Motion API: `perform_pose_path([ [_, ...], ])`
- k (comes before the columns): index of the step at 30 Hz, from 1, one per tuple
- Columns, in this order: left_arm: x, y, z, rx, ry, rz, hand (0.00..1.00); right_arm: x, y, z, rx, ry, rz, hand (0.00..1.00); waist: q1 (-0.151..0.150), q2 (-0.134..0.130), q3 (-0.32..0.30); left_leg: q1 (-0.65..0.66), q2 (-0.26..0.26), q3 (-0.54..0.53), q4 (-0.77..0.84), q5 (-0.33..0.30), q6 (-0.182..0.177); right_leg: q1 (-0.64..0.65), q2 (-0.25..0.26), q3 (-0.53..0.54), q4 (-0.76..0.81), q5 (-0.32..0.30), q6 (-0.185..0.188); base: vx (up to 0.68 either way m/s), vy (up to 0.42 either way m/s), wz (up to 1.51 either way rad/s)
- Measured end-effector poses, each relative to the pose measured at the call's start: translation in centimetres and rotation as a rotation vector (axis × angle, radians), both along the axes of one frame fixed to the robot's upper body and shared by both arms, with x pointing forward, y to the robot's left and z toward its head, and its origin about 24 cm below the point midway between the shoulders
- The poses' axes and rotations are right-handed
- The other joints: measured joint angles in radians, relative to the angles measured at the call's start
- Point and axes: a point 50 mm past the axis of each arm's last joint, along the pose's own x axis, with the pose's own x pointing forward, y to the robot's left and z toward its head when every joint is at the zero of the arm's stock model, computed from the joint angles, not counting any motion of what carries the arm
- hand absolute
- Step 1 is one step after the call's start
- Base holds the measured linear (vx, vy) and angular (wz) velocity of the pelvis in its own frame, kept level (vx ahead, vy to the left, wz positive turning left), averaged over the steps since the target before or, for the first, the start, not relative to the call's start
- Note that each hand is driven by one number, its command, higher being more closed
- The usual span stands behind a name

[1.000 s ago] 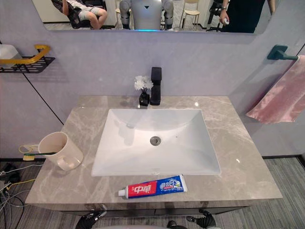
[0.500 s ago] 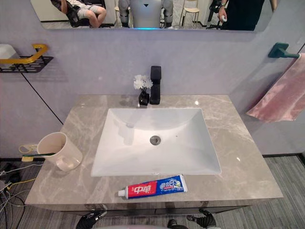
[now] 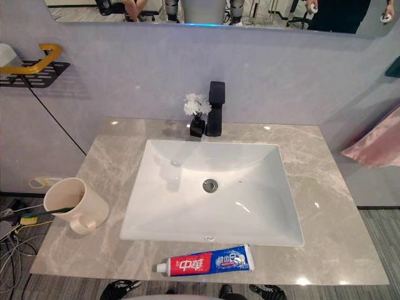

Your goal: Organize washtable

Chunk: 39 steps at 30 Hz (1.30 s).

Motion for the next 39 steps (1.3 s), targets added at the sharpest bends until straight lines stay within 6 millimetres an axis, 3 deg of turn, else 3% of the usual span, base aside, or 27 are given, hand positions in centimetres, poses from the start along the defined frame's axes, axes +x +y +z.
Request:
perform_pose_path([
  [12, 0.1, -0.2, 0.0, 0.011, -0.002, -0.008, 0.0, 1.4, 0.2, 0.2, -0.002, -0.033, 0.025, 0.0, 0.012, -0.007, 0.004, -0.041, 0.003, 0.027, -0.012, 0.022, -0.008, -0.067, -0.006, 0.021, 0.016, -0.013, 0.0, -0.09, -0.007, -0.06],
  [14, 0.8, -0.1, 0.1, 0.014, -0.019, -0.013, 0.0, 2.1, 0.2, 0.4, -0.007, -0.048, 0.04, 0.0, 0.026, -0.01, 0.005, -0.068, 0.003, 0.041, 0.009, 0.017, -0.001, -0.11, -0.008, 0.054, 0.041, -0.006, 0.009, 0.04, 0.027, -0.32],
  [17, 2.2, 0.1, 0.5, 0.024, -0.051, -0.025, 0.0, 3.5, 0.4, 0.6, -0.008, -0.076, 0.06, 0.0, 0.025, -0.009, 0.02, -0.144, 0.014, 0.051, 0.111, -0.013, 0.01, -0.188, -0.015, 0.063, 0.144, -0.008, 0.01, 0.0, 0.027, -0.13],
  [19, 3.3, 0.4, 0.7, 0.037, -0.063, -0.03, 0.0, 4.1, 0.5, 0.7, -0.007, -0.085, 0.077, 0.0, 0.028, -0.021, 0.033, -0.187, 0.015, 0.054, 0.177, -0.027, 0.021, -0.219, -0.016, 0.093, 0.183, 0.015, 0.048, -0.04, 0.06, 0.01],
  [20, 3.4, 0.6, 0.8, 0.042, -0.07, -0.031, 0.0, 4.6, 0.6, 0.9, -0.011, -0.094, 0.089, 0.0, 0.027, -0.015, 0.039, -0.196, 0.035, 0.054, 0.176, -0.032, 0.034, -0.218, -0.017, 0.095, 0.242, -0.031, 0.056, -0.05, 0.05, 0.32],
  [21, 3.8, 0.6, 1.0, 0.042, -0.087, -0.039, 0.0, 4.1, 0.7, 0.7, -0.005, -0.081, 0.086, 0.0, 0.027, -0.021, 0.041, -0.195, 0.026, 0.036, 0.178, -0.031, 0.034, -0.229, -0.036, 0.092, 0.428, -0.154, 0.051, -0.03, 0.011, 0.45],
  [22, 3.9, 0.7, 1.1, 0.045, -0.095, -0.041, 0.0, 3.7, 0.8, 0.6, 0.0, -0.066, 0.082, 0.0, 0.03, -0.023, 0.039, -0.194, 0.02, 0.025, 0.18, -0.03, 0.034, -0.214, -0.04, 0.099, 0.471, -0.193, 0.063, 0.01, -0.01, 0.51],
  [23, 4.2, 0.9, 1.4, 0.05, -0.112, -0.044, 0.0, 3.2, 0.8, 0.4, 0.006, -0.046, 0.076, 0.0, 0.036, -0.04, 0.029, -0.193, 0.01, 0.015, 0.189, -0.029, 0.033, -0.181, -0.046, 0.116, 0.471, -0.221, 0.068, 0.04, -0.067, 0.3],
  [25, 5.0, 1.0, 1.8, 0.057, -0.15, -0.042, 0.0, 3.5, 0.8, 0.4, 0.003, -0.054, 0.085, 0.0, 0.067, -0.073, 0.014, -0.259, -0.012, -0.005, 0.213, -0.015, 0.02, -0.122, -0.036, 0.107, 0.268, -0.229, 0.063, -0.02, -0.123, 0.2],
  [26, 5.4, 0.9, 1.9, 0.054, -0.159, -0.043, 0.0, 3.9, 0.7, 0.6, -0.002, -0.067, 0.086, 0.0, 0.069, -0.071, 0.016, -0.275, -0.012, -0.01, 0.213, -0.004, 0.017, -0.116, -0.03, 0.103, 0.226, -0.216, 0.039, -0.12, -0.131, 0.31],
  [27, 6.4, 0.0, 2.0, 0.033, -0.188, -0.043, 0.0, 4.5, 0.2, 0.9, -0.015, -0.087, 0.083, 0.0, 0.067, -0.051, 0.035, -0.29, -0.005, -0.034, 0.207, 0.026, 0.009, -0.1, -0.018, 0.078, 0.18, -0.181, 0.01, -0.18, -0.111, 0.46],
  [28, 6.9, -1.0, 2.0, 0.007, -0.201, -0.049, 0.0, 4.8, -0.2, 1.1, -0.025, -0.102, 0.076, 0.0, 0.066, -0.024, 0.055, -0.288, 0.0, -0.055, 0.198, 0.037, 0.004, -0.085, -0.007, 0.056, 0.165, -0.169, 0.003, -0.24, -0.116, 0.57],
  [30, 6.9, -2.2, 1.8, -0.024, -0.203, -0.047, 0.0, 5.1, -0.4, 1.2, -0.029, -0.113, 0.076, 0.0, 0.058, 0.007, 0.08, -0.272, 0.009, -0.074, 0.167, 0.077, -0.013, -0.073, 0.005, 0.029, 0.172, -0.163, -0.006, -0.22, -0.1, 0.46],
  [32, 6.5, -2.6, 1.6, -0.029, -0.188, -0.055, 0.0, 5.5, -0.5, 1.4, -0.032, -0.13, 0.077, 0.0, 0.053, 0.011, 0.081, -0.281, 0.024, -0.072, 0.128, 0.125, -0.038, -0.107, 0.012, -0.017, 0.185, -0.157, -0.039, -0.29, -0.111, 0.43],
  [34, 6.7, -2.6, 1.6, -0.029, -0.192, -0.055, 0.0, 5.6, -0.7, 1.5, -0.036, -0.135, 0.065, 0.0, 0.053, 0.007, 0.083, -0.304, 0.027, -0.025, 0.231, 0.077, -0.01, -0.123, 0.003, -0.036, 0.188, -0.147, -0.056, -0.17, -0.046, 0.34],
  [36, 6.4, -2.6, 1.5, -0.031, -0.185, -0.053, 0.0, 5.3, -0.8, 1.4, -0.036, -0.13, 0.05, 0.0, 0.047, 0.003, 0.085, -0.284, 0.019, -0.012, 0.312, 0.015, -0.009, -0.125, -0.011, -0.049, 0.185, -0.14, -0.061, -0.11, 0.032, 0.29],
  [38, 6.2, -2.6, 1.4, -0.033, -0.177, -0.05, 0.0, 4.9, -1.0, 1.4, -0.032, -0.125, 0.04, 0.0, 0.044, 0.012, 0.08, -0.216, 0.022, -0.002, 0.25, -0.017, -0.015, -0.121, -0.011, -0.048, 0.181, -0.13, -0.048, -0.08, 0.092, 0.09],
  [39, 5.7, -2.6, 1.2, -0.034, -0.158, -0.045, 0.0, 4.7, -0.9, 1.3, -0.028, -0.122, 0.033, 0.0, 0.038, 0.03, 0.07, -0.172, 0.023, -0.002, 0.15, -0.012, 0.002, -0.121, -0.005, -0.045, 0.175, -0.122, -0.034, -0.07, 0.122, -0.01],
])
